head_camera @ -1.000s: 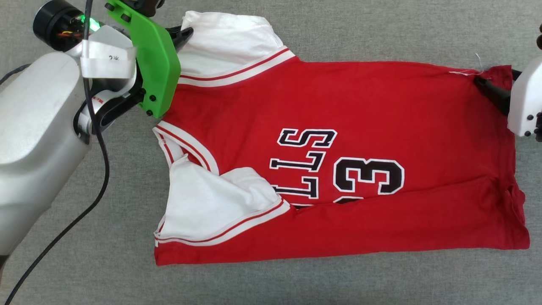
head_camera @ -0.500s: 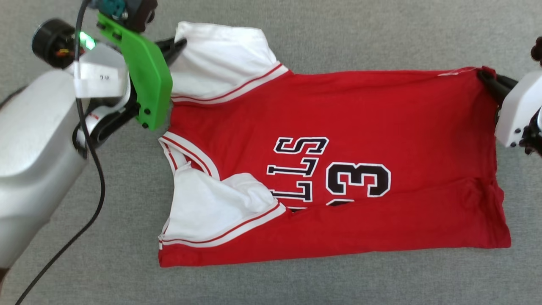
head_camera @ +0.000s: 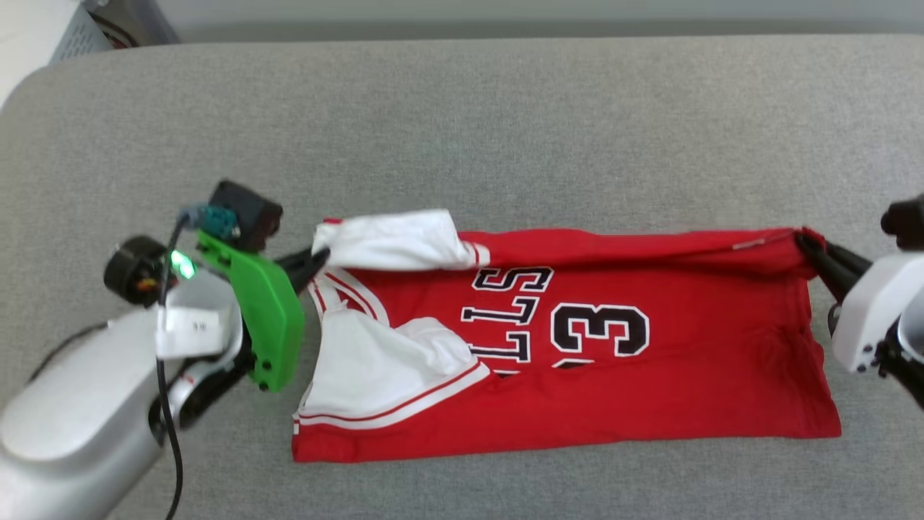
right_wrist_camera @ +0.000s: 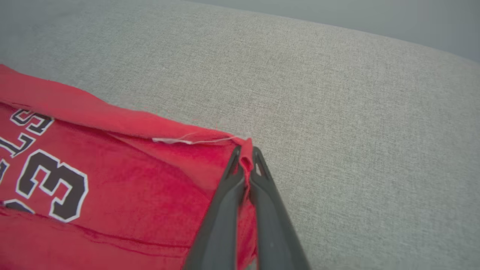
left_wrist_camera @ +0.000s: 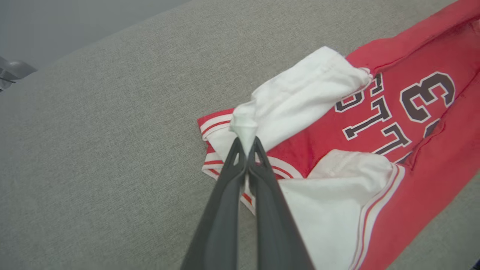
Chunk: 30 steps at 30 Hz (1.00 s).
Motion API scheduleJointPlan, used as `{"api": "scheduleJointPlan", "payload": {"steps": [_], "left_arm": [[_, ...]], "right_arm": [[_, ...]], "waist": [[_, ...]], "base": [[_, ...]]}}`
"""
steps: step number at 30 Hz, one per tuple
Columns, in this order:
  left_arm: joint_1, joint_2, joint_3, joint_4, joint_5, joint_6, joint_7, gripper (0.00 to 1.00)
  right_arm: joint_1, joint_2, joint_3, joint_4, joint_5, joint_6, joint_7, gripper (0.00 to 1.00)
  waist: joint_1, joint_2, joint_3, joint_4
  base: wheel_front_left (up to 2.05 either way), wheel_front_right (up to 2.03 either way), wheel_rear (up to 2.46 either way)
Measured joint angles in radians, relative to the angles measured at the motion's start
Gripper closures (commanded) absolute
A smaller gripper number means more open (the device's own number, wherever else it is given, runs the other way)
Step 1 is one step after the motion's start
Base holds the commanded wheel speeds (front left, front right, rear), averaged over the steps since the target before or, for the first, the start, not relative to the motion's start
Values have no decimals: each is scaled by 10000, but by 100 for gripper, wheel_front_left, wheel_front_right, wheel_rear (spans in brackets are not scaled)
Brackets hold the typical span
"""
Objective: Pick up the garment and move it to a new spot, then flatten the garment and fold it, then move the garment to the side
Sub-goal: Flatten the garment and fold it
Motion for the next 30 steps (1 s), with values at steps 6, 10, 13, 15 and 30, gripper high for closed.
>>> {"api": "scheduleJointPlan", "payload": {"steps": [6,10,13,15,30], "left_arm": [[1260,211,-251,-550,-144,504,-339,100],[2020,360,-355,-744,-295,805,-539,100],[2509,454,-453,-832,-468,1022,-702,100],[2688,460,-522,-846,-495,1076,-729,100],[3063,-148,-86,46,-205,1887,-2742,0]], "right_arm": [[1374,-132,-454,-748,-25,0,-270,100],[2381,-102,-880,-1168,-82,0,-251,100],[3112,-13,-1225,-1438,-75,0,-96,100],[3453,21,-1358,-1559,-73,0,54,100],[3821,186,-1699,-2196,646,-2,807,0]], "waist": [[0,0,-408,100],[0,0,-548,138],[0,0,-513,139],[0,0,-453,136],[0,0,-378,78]], "base": [[0,0,0],[0,0,0],[0,0,0],[0,0,0],[0,0,0]]}}
